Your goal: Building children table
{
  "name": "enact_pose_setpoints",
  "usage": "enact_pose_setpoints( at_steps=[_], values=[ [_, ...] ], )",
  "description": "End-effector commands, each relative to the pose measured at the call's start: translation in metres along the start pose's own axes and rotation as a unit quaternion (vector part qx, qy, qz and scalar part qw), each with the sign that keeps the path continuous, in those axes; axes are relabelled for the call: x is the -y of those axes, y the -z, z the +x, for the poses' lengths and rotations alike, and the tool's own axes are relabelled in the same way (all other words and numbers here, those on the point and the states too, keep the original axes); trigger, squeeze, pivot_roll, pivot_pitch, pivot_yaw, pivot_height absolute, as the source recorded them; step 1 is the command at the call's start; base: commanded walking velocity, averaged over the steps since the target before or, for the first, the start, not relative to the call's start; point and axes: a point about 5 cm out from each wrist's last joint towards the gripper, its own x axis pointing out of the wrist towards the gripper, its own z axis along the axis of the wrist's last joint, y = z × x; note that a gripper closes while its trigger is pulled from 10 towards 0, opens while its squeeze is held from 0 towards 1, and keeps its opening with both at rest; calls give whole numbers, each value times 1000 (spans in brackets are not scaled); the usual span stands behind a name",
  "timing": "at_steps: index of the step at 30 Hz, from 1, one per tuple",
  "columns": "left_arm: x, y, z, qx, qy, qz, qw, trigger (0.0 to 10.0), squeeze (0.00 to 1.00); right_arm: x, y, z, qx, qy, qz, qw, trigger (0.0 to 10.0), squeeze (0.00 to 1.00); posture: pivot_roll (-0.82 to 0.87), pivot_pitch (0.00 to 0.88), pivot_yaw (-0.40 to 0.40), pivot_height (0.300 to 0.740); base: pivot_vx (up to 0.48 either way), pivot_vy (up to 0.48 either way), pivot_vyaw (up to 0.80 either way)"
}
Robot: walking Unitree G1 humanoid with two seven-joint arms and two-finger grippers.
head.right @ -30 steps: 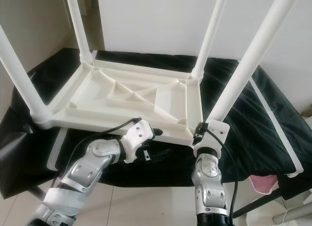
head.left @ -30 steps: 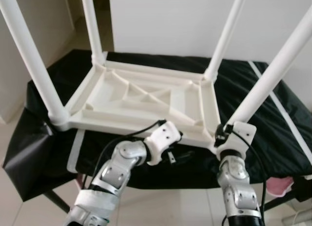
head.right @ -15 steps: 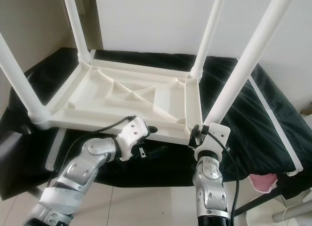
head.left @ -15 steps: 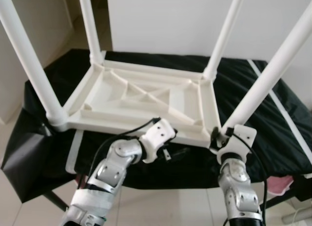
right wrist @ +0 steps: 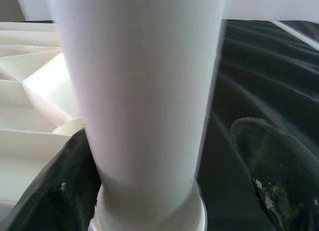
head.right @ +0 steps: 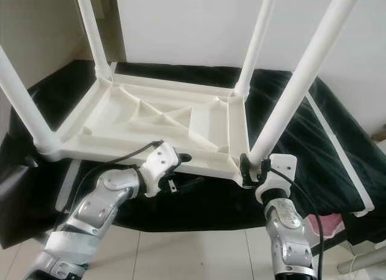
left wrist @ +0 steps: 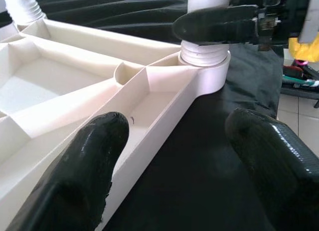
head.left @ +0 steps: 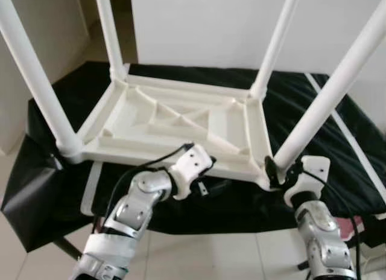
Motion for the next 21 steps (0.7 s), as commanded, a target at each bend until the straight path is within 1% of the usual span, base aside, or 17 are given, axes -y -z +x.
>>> enact_pose_setpoints(
  at_steps=[1, 2, 3, 4, 5, 6, 7, 9, 10, 14, 15, 16, 21],
  values=[
    [3, 0, 1, -5, -1, 4, 1000, 10000, 0, 3, -4, 4, 7, -37, -1, 999, 10000, 0, -28, 0, -33, 740, 0, 0, 0],
    [3, 0, 1, -5, -1, 4, 1000, 10000, 0, 3, -4, 4, 7, -37, -1, 999, 10000, 0, -28, 0, -33, 740, 0, 0, 0],
    [3, -1, 1, -4, 0, 4, 1000, 10000, 0, 2, -5, 6, 6, -66, -6, 998, 10000, 0, -26, 0, -34, 740, 0, 0, 0],
    [3, -1, 1, -4, 0, 4, 1000, 10000, 0, 2, -5, 6, 6, -66, -6, 998, 10000, 0, -26, 0, -34, 740, 0, 0, 0],
    [4, -2, 2, -4, 2, 5, 1000, 10000, 0, 2, -7, 12, 4, -107, -19, 994, 10000, 0, -26, 0, -29, 740, 0, 0, 0],
    [4, -2, 2, -4, 2, 5, 1000, 10000, 0, 2, -7, 12, 4, -107, -19, 994, 10000, 0, -26, 0, -29, 740, 0, 0, 0],
    [4, -2, 3, -4, 3, 5, 1000, 10000, 0, 2, -8, 14, 4, -124, -27, 992, 10000, 0, -24, 0, -25, 740, 0, 0, 0],
    [4, -2, 3, -4, 3, 5, 1000, 10000, 0, 2, -8, 14, 4, -124, -27, 992, 10000, 0, -24, 0, -25, 740, 0, 0, 0],
    [3, -4, 4, -2, 3, 6, 1000, 10000, 0, 2, -7, 18, -2, -146, -33, 989, 10000, 0, -21, 0, -25, 740, 0, 0, 0],
    [2, -5, 4, -1, 3, 7, 1000, 10000, 0, 1, -2, 18, -14, -162, -39, 986, 10000, 0, -18, 0, -24, 740, 0, 0, 0],
    [2, -6, 4, 0, 2, 8, 1000, 10000, 0, 1, 0, 18, -19, -164, -38, 986, 4863, 0, -17, 0, -24, 740, 0, 0, 0],
    [1, -6, 4, 0, 1, 8, 1000, 10000, 0, 1, 3, 17, -23, -167, -35, 985, 0, 0, -15, 0, -24, 740, 0, 0, 0],
    [1, -6, 3, 0, -1, 8, 1000, 10000, 0, 3, 8, 13, -30, -166, -25, 985, 0, 0, -17, 0, -26, 740, 0, 0, 0]
  ],
)
